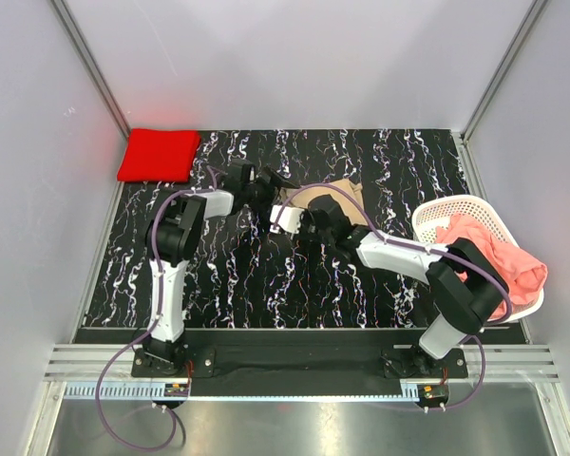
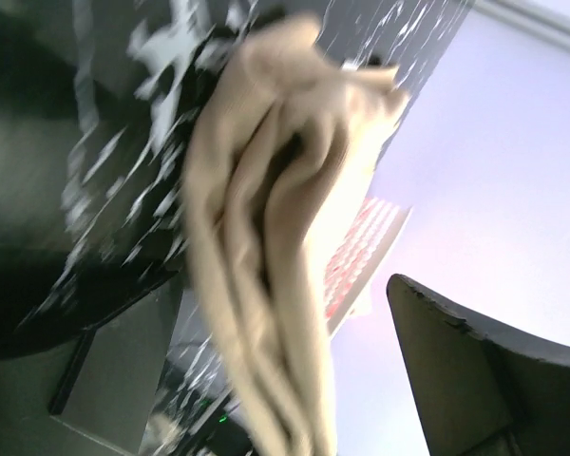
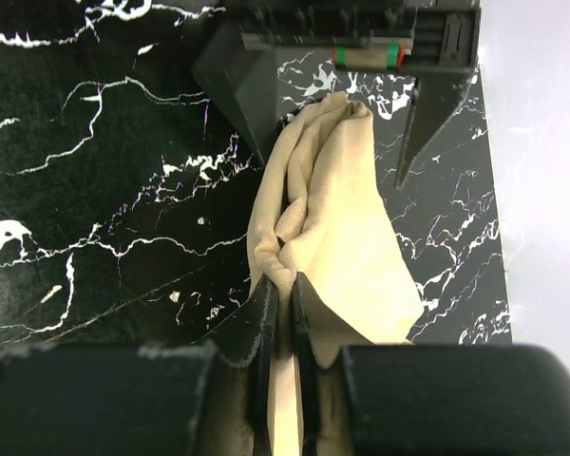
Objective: Fold and stack the t-shirts
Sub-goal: Neatly place the folded tshirt to the corner
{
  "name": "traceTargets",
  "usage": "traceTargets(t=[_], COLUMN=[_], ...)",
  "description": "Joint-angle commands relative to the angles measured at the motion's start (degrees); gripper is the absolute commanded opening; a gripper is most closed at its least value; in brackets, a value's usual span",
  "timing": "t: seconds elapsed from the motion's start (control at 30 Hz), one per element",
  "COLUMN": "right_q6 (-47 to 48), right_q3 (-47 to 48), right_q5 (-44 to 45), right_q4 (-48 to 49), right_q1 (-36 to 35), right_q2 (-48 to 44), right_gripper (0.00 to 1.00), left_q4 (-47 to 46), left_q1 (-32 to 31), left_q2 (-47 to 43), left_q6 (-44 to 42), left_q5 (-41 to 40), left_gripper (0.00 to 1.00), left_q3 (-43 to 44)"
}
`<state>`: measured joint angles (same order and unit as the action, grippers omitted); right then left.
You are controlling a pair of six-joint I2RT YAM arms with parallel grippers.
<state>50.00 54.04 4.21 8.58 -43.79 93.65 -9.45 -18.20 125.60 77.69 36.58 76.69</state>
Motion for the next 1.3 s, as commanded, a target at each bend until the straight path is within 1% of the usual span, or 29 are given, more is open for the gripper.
traceTargets(t=[0.0, 0.17, 0.3, 0.33, 0.37, 0.4, 0.43, 0.47, 0.5, 0.53, 0.57, 0.6, 0.63, 0.7, 0.73, 0.77, 0.8, 0.83, 0.87, 0.9, 0.93, 0.97, 1.0, 1.1, 1.13, 1.2, 1.23, 1.27], right_q6=[-2.6, -3.9, -5.7, -6.7, -7.5, -8.4, -9.9, -11.0, -12.3, -15.6, -17.4, -19.2, -23.8, -27.8, -30.9, -32.4, -33.8, -36.7, -38.0, -40.0, -41.0, -41.8, -43.0, -44.4, -44.5, -44.2, -44.1, -43.8], right_q3=[0.9, 0.7, 0.7, 0.8, 0.9, 1.1, 0.9, 0.9, 1.0, 1.2, 2.0, 2.4, 2.8, 4.3, 4.7, 5.3, 5.6, 5.8, 5.4, 4.8, 4.1, 2.5, 1.9, 0.4, -0.7, -2.1, -2.6, -3.1], right_q5=[-2.1, -2.5, -2.4, -2.3, -1.6, -1.2, -0.8, 0.5, 1.3, 2.1, 3.3, 4.0, 5.3, 7.9, 8.2, 8.5, 8.9, 9.5, 10.1, 9.9, 9.5, 8.3, 7.4, 5.2, 4.2, 3.7, 3.9, 4.1], right_q4=[1.8, 2.0, 2.2, 2.1, 2.3, 2.1, 2.1, 2.0, 1.8, 1.3, -1.3, -2.5, -3.9, -11.2, -13.7, -19.2, -21.9, -24.4, -27.9, -29.1, -29.8, -30.5, -30.6, -31.2, -30.8, -29.8, -29.7, -30.6], right_q1=[0.5, 0.9, 1.0, 0.8, 0.9, 0.9, 0.9, 0.9, 0.9, 0.9, 0.9, 0.9, 1.0, 1.1, 1.1, 1.1, 1.1, 1.1, 1.1, 1.1, 1.1, 1.1, 1.1, 1.1, 1.1, 1.1, 1.2, 1.1], right_q2=[-3.6, -4.7, -5.1, -5.3, -5.4, -5.5, -5.8, -5.8, -5.9, -6.3, -6.5, -6.9, -7.6, -8.9, -10.7, -11.6, -12.7, -15.1, -16.7, -20.4, -22.3, -23.9, -27.0, -31.3, -32.2, -34.0, -34.4, -34.5], right_gripper=[0.03, 0.04, 0.06, 0.1, 0.14, 0.16, 0.19, 0.26, 0.29, 0.32, 0.44, 0.53, 0.62, 0.81, 0.89, 0.95, 1.0, 1.0, 1.0, 1.0, 1.0, 1.0, 1.0, 1.0, 1.0, 1.0, 1.0, 1.0], left_q4=[2.2, 9.4, 9.3, 10.6, 10.9, 11.4, 11.7, 12.5, 13.0, 13.8, 15.8, 16.9, 18.1, 24.6, 27.3, 31.8, 33.8, 37.6, 39.4, 41.6, 46.2, 47.9, 49.3, 56.1, 59.3, 60.6, 62.1, 62.8], left_q1=[-0.8, -1.1, -1.1, -1.0, -0.9, -0.9, -0.9, -0.9, -0.9, -0.9, -0.9, -0.8, -0.8, -0.7, -0.7, -0.5, -0.4, -0.3, -0.3, -0.2, -0.2, -0.2, -0.1, 1.1, 2.2, 3.2, 4.2, 4.6], left_q2=[3.2, 6.1, 7.7, 8.2, 8.7, 8.9, 9.0, 9.2, 9.4, 9.6, 9.6, 9.5, 9.4, 9.2, 8.7, 8.2, 7.4, 6.0, 5.2, 4.5, 2.9, 2.0, 1.3, -0.4, -0.5, -1.7, -1.9, -2.3], left_q6=[4.3, 4.5, 3.5, 2.1, 1.4, 0.6, -1.1, -2.2, -3.3, -6.1, -7.5, -8.9, -12.0, -16.4, -21.4, -23.7, -25.8, -29.8, -31.9, -36.4, -38.9, -41.5, -45.7, -51.8, -53.0, -56.6, -57.8, -59.0], left_q5=[-2.9, -4.3, -3.9, -3.8, -3.4, -3.4, -3.4, -3.4, -3.4, -3.5, -4.0, -4.1, -4.3, -5.8, -6.7, -8.7, -9.8, -10.9, -12.9, -14.5, -16.5, -20.2, -21.7, -29.4, -33.6, -36.5, -41.0, -42.8], left_gripper=[0.99, 0.99, 0.86, 0.74, 0.68, 0.59, 0.42, 0.33, 0.26, 0.2, 0.04, 0.0, 0.0, 0.0, 0.0, 0.0, 0.0, 0.0, 0.0, 0.0, 0.0, 0.0, 0.0, 0.0, 0.0, 0.0, 0.0, 0.0], left_q3=[3.9, 7.4, 9.0, 10.1, 10.6, 11.1, 12.2, 13.0, 13.9, 14.7, 16.9, 18.0, 19.3, 24.0, 25.6, 27.9, 28.7, 29.5, 30.5, 32.3, 33.3, 34.0, 34.7, 37.3, 39.4, 41.0, 42.7, 43.8])
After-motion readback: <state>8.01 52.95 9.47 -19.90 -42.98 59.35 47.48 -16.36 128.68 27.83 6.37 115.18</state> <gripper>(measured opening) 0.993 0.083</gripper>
